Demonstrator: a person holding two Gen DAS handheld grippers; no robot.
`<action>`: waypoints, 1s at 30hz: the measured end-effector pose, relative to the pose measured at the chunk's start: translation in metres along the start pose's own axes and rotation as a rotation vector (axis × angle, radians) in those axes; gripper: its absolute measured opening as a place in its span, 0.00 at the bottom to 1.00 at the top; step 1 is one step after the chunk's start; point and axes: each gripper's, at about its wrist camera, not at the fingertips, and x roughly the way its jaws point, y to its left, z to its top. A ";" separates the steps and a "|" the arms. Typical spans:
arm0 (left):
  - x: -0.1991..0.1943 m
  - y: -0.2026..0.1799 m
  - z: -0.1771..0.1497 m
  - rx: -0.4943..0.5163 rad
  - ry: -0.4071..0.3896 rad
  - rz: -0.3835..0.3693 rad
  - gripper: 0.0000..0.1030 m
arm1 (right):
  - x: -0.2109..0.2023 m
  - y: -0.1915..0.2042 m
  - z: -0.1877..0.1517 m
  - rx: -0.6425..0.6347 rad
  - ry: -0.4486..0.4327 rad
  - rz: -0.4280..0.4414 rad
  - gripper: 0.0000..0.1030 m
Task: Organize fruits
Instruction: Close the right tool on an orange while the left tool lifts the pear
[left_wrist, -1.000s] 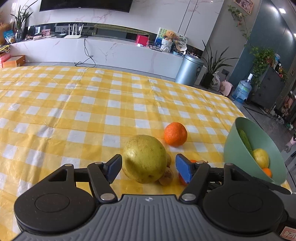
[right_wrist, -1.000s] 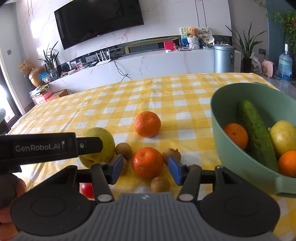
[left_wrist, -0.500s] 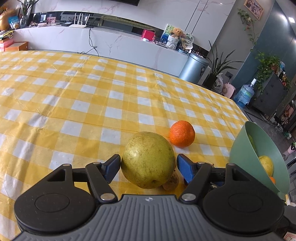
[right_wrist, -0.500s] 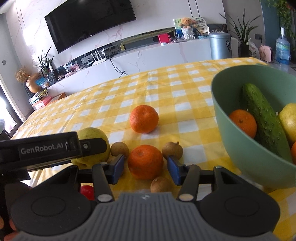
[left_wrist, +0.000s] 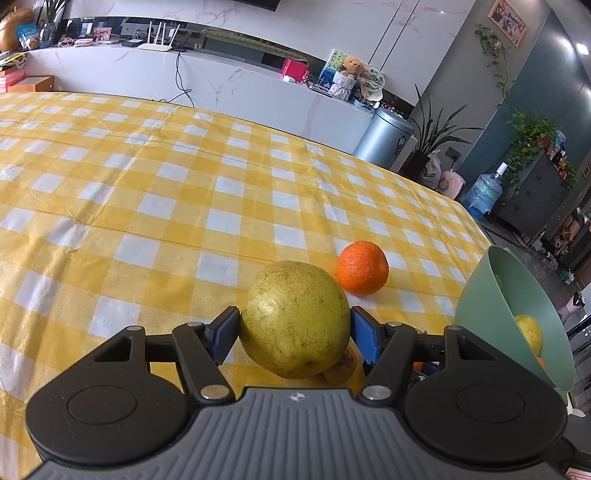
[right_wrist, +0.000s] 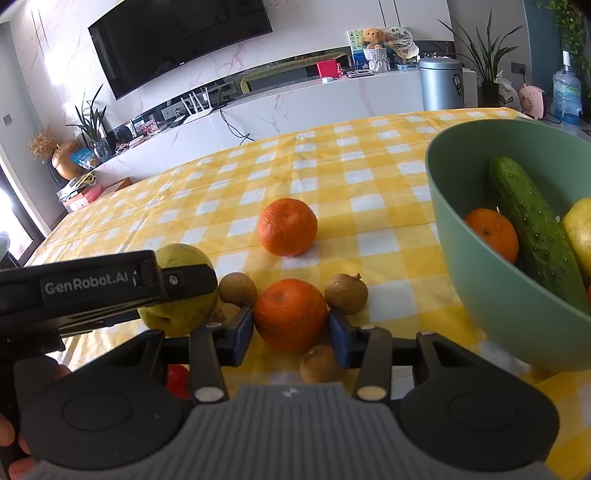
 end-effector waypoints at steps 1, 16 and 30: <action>0.000 -0.001 0.000 0.005 -0.001 0.002 0.72 | 0.000 -0.001 0.000 -0.001 -0.001 0.001 0.40; -0.028 -0.012 0.001 0.065 -0.067 0.022 0.72 | -0.023 0.000 0.001 -0.018 -0.077 0.024 0.39; -0.095 -0.058 0.008 0.147 -0.096 0.005 0.72 | -0.102 -0.006 0.009 -0.056 -0.151 0.050 0.38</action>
